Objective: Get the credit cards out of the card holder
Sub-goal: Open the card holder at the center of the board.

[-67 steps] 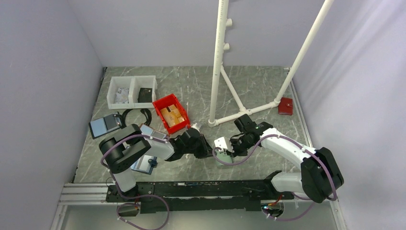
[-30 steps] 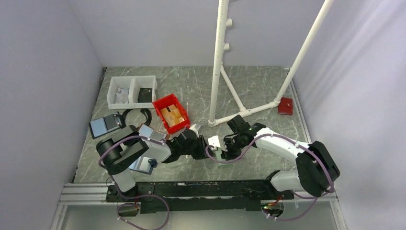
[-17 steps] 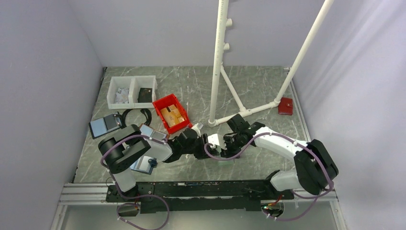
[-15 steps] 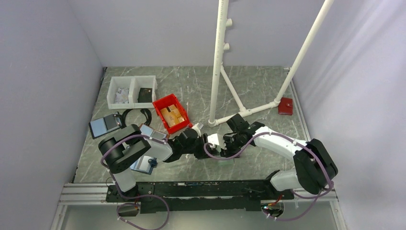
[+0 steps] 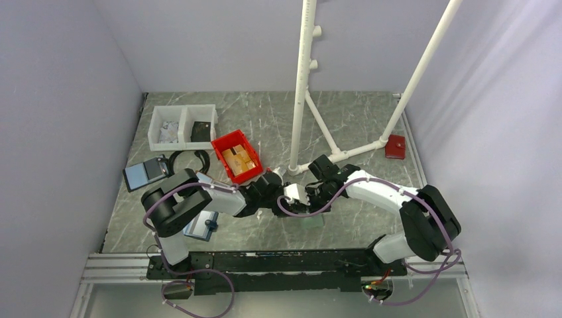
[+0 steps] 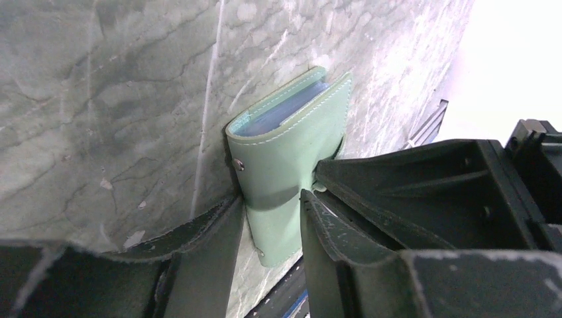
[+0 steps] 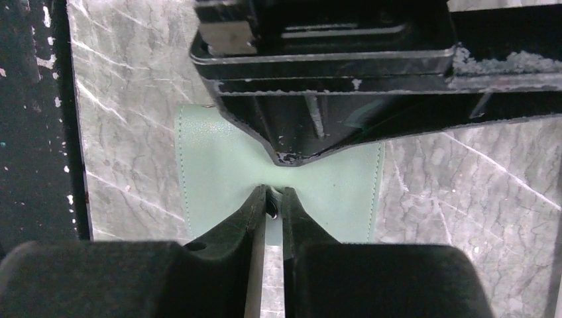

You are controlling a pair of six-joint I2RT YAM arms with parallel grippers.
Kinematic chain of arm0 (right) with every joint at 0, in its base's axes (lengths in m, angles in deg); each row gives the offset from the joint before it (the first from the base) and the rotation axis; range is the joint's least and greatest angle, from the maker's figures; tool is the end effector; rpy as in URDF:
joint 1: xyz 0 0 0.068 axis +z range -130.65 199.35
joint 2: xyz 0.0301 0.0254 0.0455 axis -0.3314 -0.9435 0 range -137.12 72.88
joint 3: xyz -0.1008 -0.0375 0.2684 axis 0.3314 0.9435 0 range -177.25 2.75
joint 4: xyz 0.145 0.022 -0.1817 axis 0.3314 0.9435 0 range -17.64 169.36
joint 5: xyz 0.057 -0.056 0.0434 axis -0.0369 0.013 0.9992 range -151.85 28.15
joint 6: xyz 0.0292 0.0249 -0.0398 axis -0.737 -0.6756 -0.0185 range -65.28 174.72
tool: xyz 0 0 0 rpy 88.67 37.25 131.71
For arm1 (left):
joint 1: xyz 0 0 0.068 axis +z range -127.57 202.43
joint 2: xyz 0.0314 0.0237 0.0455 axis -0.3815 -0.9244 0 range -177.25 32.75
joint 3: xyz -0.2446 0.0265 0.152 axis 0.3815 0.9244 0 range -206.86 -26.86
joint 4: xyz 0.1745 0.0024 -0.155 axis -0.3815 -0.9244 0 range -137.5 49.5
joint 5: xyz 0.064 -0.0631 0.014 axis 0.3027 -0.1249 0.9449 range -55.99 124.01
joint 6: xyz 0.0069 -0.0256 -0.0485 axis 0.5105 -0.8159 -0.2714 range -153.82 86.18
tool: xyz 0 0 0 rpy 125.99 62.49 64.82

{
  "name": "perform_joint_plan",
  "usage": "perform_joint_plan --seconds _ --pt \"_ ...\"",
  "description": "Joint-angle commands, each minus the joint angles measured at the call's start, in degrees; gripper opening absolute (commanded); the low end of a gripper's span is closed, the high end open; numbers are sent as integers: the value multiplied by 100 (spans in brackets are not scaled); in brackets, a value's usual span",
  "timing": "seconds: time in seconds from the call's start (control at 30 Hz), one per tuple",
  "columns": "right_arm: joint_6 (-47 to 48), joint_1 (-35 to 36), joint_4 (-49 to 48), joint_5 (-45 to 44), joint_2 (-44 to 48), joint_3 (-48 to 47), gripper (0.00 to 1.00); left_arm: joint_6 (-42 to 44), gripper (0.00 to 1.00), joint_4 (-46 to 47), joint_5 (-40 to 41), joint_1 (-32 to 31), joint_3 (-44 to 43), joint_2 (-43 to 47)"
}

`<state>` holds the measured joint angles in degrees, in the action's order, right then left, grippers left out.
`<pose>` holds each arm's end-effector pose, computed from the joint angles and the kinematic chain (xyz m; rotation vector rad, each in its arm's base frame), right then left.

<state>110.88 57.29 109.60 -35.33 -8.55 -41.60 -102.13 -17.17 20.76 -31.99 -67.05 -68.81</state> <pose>0.1591 0.1454 0.2059 -2.0691 1.8045 0.5784 0.1785 -0.2645 0.1606 -0.1691 2.6118 -1.2631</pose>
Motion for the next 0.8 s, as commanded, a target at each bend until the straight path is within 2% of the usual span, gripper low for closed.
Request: perform_joint_plan --seconds 0.0,0.2,0.37,0.57,0.77 --pt "170 46 105 -167 -88 111 8 197 44 -1563 732 -8 10 -507" --pt "520 35 327 274 392 163 4 129 28 -1728 797 -8 -57 -712" --pt "846 -117 628 521 681 205 4 84 23 -1808 915 -8 18 -594" --pt "1043 -393 878 720 890 194 2 114 22 -1926 1051 -8 64 -428" --pt "1159 -849 1079 464 861 260 4 181 22 -1791 1102 -15 288 -72"
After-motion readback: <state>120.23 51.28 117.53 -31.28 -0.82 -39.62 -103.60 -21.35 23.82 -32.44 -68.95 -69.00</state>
